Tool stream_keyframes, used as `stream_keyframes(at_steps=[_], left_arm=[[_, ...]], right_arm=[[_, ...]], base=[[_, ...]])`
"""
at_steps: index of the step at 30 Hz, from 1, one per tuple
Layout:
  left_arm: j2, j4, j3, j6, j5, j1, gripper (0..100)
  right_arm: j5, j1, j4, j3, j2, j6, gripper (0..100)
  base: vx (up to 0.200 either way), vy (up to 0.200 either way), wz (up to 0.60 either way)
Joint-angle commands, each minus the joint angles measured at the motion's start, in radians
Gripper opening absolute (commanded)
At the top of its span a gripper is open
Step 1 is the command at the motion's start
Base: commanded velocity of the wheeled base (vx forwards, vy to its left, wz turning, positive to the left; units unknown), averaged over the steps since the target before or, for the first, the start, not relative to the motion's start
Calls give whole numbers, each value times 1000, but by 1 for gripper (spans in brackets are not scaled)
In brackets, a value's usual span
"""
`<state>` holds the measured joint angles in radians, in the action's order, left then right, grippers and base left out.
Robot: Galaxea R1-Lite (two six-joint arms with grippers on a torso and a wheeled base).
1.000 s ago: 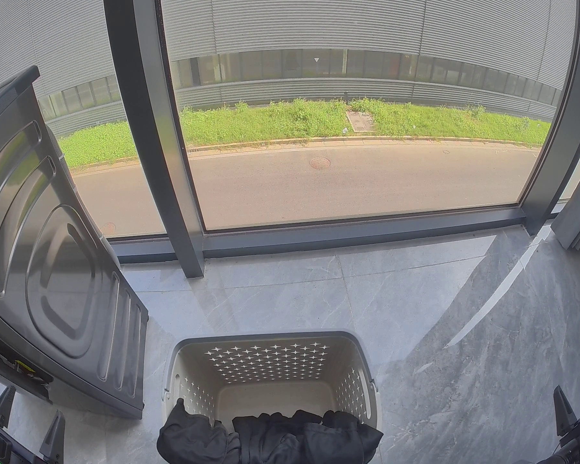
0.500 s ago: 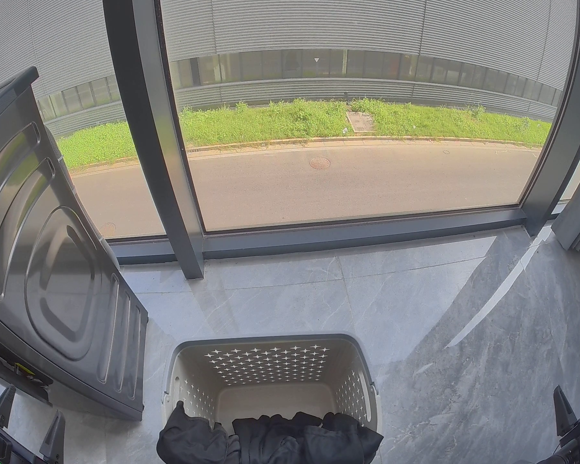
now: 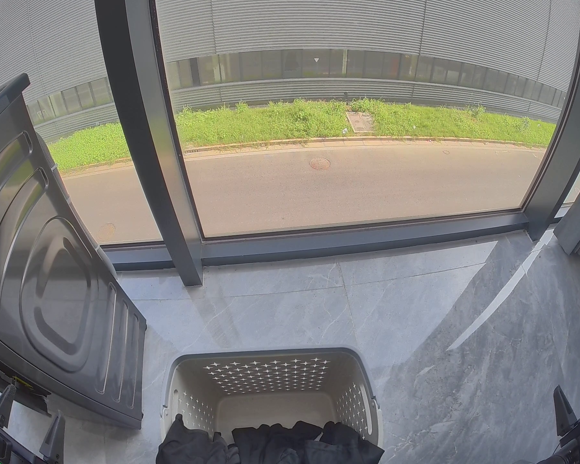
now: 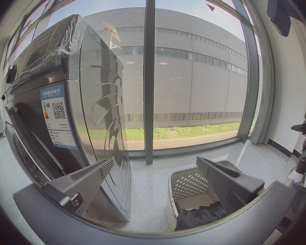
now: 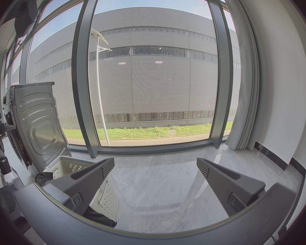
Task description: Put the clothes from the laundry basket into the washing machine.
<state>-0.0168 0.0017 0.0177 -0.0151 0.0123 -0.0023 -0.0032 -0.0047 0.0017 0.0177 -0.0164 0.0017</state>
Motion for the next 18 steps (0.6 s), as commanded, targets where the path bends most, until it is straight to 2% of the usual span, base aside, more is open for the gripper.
stream_keyframes(at_steps=[1,14,18], left_arm=[[17,0,-16,0,0,-1,100],[17,0,-16,0,-2,1,100],[17,0,-16,0,-2,1,100]], right_arm=[[0,0,0,-18,12,0,100],[0,-1,0,-18,12,0,100],[0,-1,0,-18,12,0,100]], base=[[0,0,0],[0,0,0],[-200,0,0]])
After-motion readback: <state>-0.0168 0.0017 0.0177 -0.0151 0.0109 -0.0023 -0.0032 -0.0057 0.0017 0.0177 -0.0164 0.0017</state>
